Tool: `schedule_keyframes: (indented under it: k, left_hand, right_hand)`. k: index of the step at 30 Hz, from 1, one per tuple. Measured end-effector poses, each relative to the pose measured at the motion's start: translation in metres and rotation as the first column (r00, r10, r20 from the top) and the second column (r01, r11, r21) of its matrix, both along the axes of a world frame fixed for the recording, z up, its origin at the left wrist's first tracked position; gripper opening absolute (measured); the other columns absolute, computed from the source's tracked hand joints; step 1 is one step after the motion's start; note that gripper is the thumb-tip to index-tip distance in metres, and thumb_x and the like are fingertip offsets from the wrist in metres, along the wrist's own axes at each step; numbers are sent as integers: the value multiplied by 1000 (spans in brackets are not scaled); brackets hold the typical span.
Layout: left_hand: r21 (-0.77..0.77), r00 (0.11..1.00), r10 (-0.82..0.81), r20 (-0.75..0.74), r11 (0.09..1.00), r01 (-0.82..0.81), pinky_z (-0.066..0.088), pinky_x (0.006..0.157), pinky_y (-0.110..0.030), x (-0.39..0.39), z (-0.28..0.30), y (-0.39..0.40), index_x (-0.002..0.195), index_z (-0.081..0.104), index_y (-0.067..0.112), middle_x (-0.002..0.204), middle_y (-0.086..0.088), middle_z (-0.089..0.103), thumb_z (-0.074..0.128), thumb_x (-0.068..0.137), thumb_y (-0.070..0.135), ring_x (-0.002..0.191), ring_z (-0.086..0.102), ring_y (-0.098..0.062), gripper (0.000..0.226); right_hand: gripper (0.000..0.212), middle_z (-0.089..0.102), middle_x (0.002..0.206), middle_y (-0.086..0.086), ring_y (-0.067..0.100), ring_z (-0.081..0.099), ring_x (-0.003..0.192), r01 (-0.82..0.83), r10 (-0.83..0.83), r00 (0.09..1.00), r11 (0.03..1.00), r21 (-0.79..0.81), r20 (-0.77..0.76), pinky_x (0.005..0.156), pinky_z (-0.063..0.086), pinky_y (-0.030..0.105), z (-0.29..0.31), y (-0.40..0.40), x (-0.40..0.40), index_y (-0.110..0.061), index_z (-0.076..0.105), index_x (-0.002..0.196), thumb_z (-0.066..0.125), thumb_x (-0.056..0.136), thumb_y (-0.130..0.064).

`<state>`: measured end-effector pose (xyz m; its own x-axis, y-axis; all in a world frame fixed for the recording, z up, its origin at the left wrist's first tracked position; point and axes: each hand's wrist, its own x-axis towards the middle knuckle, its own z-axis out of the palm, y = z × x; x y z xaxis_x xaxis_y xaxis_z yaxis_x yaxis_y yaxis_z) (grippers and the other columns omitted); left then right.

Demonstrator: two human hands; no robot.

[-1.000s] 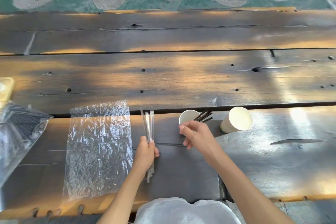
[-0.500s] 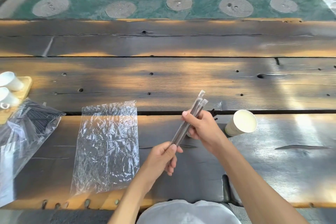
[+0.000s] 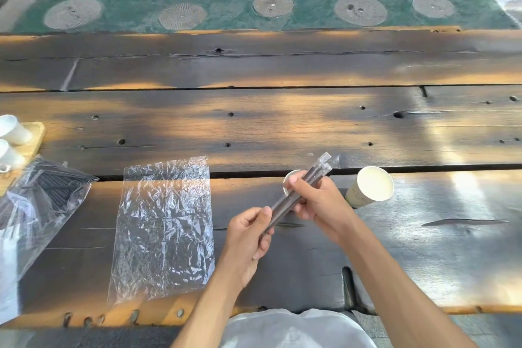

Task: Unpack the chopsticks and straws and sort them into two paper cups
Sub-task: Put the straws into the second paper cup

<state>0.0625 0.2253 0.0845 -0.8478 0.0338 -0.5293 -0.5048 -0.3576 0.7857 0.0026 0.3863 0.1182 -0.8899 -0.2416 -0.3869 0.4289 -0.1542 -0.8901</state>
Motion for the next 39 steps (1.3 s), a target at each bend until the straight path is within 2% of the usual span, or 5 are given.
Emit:
schedule_keyframes:
  k: [15, 19, 24, 31, 39]
  left_hand:
    - [-309, 993, 101, 63, 948, -77, 51, 58, -26, -27, -49, 14, 97, 69, 10, 90, -10, 70, 56, 100, 23, 72, 65, -19, 19]
    - [-801, 964, -233, 132, 548, 242, 35, 111, -41, -31, -99, 6, 146, 45, 20, 152, -10, 42, 69, 89, 35, 140, 39, -28, 63]
    - [-883, 802, -456, 385, 68, 464, 15, 121, -55, -26, -141, 6, 158, 3, 37, 168, -12, -8, 72, 82, 52, 154, -4, -36, 104]
    - [-831, 707, -487, 513, -76, 551, 4, 116, -67, -34, -162, 14, 156, 0, 43, 166, -11, -21, 73, 76, 60, 151, -19, -39, 110]
    - [-823, 694, -483, 533, -108, 557, 2, 116, -67, -36, -165, 14, 156, -3, 44, 165, -10, -25, 71, 76, 63, 150, -22, -38, 111]
  right_hand:
    - [11, 61, 83, 23, 25, 63, 62, 268, -267, 963, 960, -77, 25, 60, 57, 25, -4, 67, 6, 3, 61, 99, 62, 93, -6]
    - [7, 68, 71, 10, 22, 66, 60, 443, -444, 896, 896, -30, -14, 62, 57, 26, 0, 101, 6, 0, 63, 93, 59, 95, -5]
    - [9, 70, 72, -2, 20, 66, 61, 686, -687, 727, 727, -44, -17, 61, 57, 23, -1, 137, 11, -8, 64, 88, 60, 96, -6]
    - [6, 71, 73, 2, 21, 69, 67, 827, -812, 562, 553, 97, -156, 70, 59, 25, -9, 166, 13, -9, 65, 92, 65, 95, -13]
    - [6, 62, 75, 6, 19, 60, 59, 721, -678, 686, 583, 374, -265, 56, 52, 30, -41, 170, -12, -10, 64, 87, 65, 92, -14]
